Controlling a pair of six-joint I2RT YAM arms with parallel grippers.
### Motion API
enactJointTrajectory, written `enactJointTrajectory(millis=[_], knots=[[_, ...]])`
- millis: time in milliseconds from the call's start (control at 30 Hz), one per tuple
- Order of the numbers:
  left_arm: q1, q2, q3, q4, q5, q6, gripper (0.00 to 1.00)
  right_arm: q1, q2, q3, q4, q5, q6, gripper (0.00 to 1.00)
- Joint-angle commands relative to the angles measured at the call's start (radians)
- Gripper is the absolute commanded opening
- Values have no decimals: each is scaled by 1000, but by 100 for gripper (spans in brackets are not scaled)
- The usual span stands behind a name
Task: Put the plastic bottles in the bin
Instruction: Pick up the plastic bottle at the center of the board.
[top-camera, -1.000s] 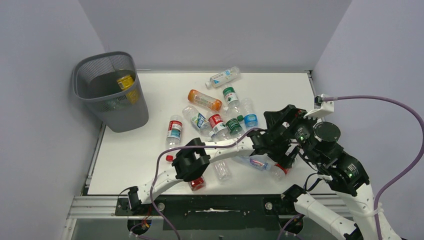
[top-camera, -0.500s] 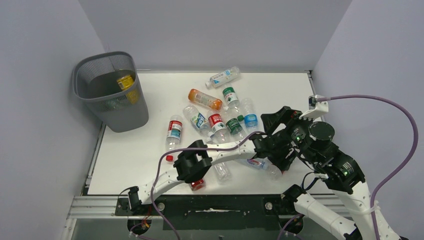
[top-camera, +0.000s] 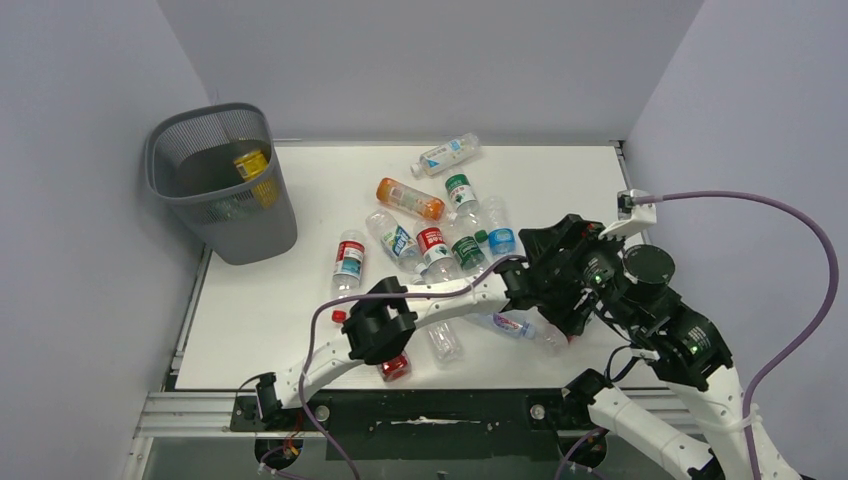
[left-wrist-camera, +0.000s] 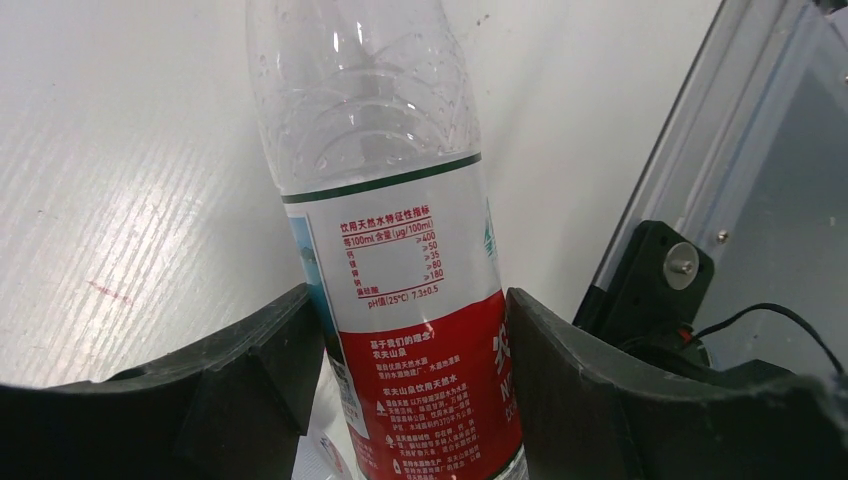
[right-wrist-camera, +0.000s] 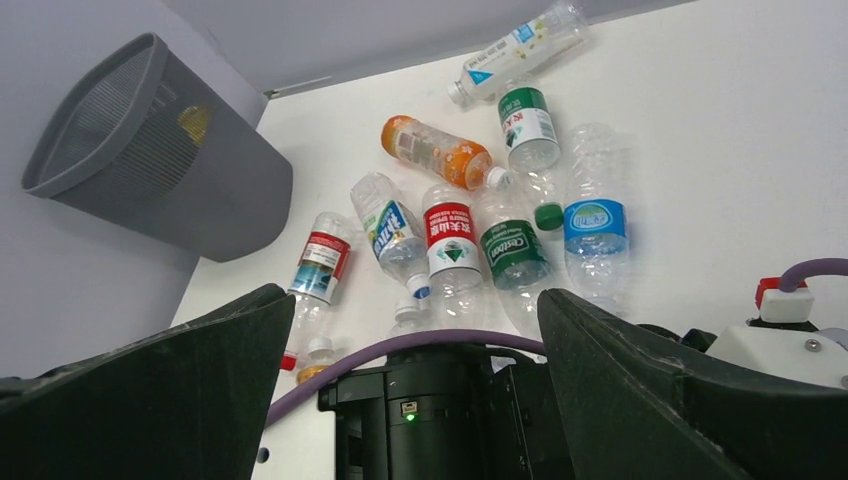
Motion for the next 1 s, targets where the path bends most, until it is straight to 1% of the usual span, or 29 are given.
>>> enactJointTrajectory(millis=[0,167,233,367,467,700,767,967], knots=[[10,-110,52,46,50,-19,59,0,-34,45,105,-61,-36,98],[25,-130,36,72,106,-39,59,0,-42,66,113,-104,-56,98],[37,-158,6,96,136,-49,58,0,-44,79,106,-114,-59,98],[73,-229,-92,201,202,-85,58,0,-55,95,99,-120,-66,98],[93,-268,-139,250,245,-105,58,0,-62,97,101,-126,-71,98],[166,-378,-290,378,306,-153,58,0,-71,82,113,-140,-73,98],[191,-418,-338,404,307,-158,58,0,-76,79,115,-142,-74,98],[296,-539,-490,523,377,-216,58,0,-79,71,119,-143,-79,98]])
